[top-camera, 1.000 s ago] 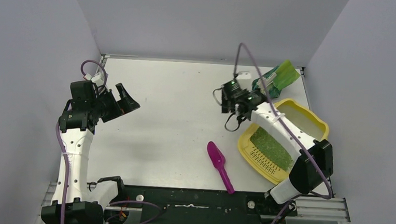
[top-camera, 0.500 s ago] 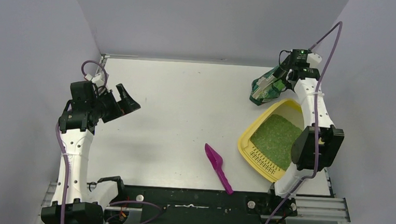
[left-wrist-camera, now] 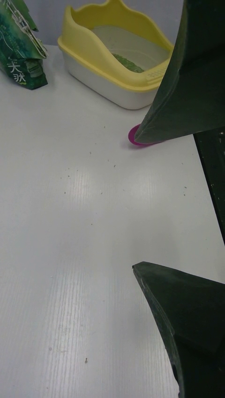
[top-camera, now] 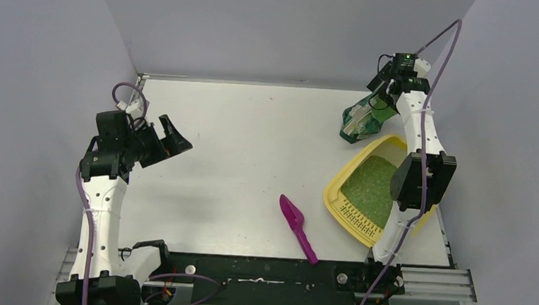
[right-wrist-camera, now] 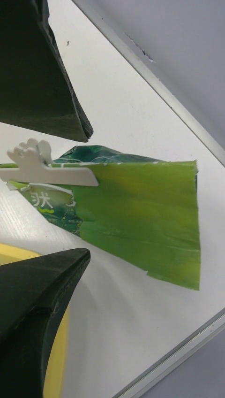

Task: Fill the litter box with clean litter
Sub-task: Move the cat litter bag to the center of the board.

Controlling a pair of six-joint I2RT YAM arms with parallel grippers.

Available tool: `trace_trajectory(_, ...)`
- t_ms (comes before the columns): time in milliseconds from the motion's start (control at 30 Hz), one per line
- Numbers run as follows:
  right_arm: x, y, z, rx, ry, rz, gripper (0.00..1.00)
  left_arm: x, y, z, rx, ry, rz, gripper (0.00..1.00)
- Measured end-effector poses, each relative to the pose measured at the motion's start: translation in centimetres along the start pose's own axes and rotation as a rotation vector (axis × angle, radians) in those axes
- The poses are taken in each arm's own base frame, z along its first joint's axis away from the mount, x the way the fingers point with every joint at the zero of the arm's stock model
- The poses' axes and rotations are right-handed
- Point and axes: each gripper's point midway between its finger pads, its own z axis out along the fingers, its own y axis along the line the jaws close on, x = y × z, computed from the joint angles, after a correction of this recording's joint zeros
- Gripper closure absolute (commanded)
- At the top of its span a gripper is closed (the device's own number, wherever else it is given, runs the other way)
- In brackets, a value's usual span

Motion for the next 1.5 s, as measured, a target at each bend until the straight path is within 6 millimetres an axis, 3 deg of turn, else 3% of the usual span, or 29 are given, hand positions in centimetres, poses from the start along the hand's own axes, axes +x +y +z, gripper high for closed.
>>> trace_trajectory(167, -0.5, 1.0, 2.1, 0.003, 0.006, -0.008, 0.23, 0.1, -0.1, 0.0, 0.005, 0.004, 0.000, 0.03)
trace_trajectory(300, 0.9, 0.8, 4.1, 0.033, 0.050, -0.046, 0.42, 0.1, -0.1, 0.0, 0.007, 0.007, 0.003, 0.03)
trace_trajectory(400, 2.1, 0.7, 4.7, 0.048, 0.080, -0.078, 0.50, 0.3, -0.1, 0.0, 0.008, 0.012, 0.002, 0.03)
trace_trajectory(633, 2.7, 3.0, 3.7, 0.025, 0.064, -0.177, 0.83, 0.4, 0.0, 0.0, 0.006, 0.018, 0.008, 0.03)
trace_trajectory(900, 3.1, 4.4, 2.8, 0.025, 0.041, -0.268, 1.00, 0.5, 0.0, 0.0, 0.006, 0.019, 0.010, 0.03)
trace_trajectory(1100, 3.8, 5.7, 2.3, -0.016, 0.054, -0.330, 1.00, 0.6, 0.0, 0.0, 0.009, 0.023, 0.009, 0.03)
trace_trajectory(1200, 5.0, 7.3, 1.7, -0.067, 0.072, -0.382, 1.00, 0.7, 0.0, 0.0, 0.008, 0.028, 0.007, 0.03)
trace_trajectory(1367, 8.4, 11.5, -0.3, -0.182, 0.099, -0.504, 1.00, 1.0, 0.1, -0.1, 0.005, 0.039, 0.003, 0.03)
trace_trajectory(1500, 13.0, 15.7, -3.1, -0.308, 0.135, -0.652, 1.00, 1.2, 0.2, -0.1, -0.002, 0.047, 0.001, 0.03)
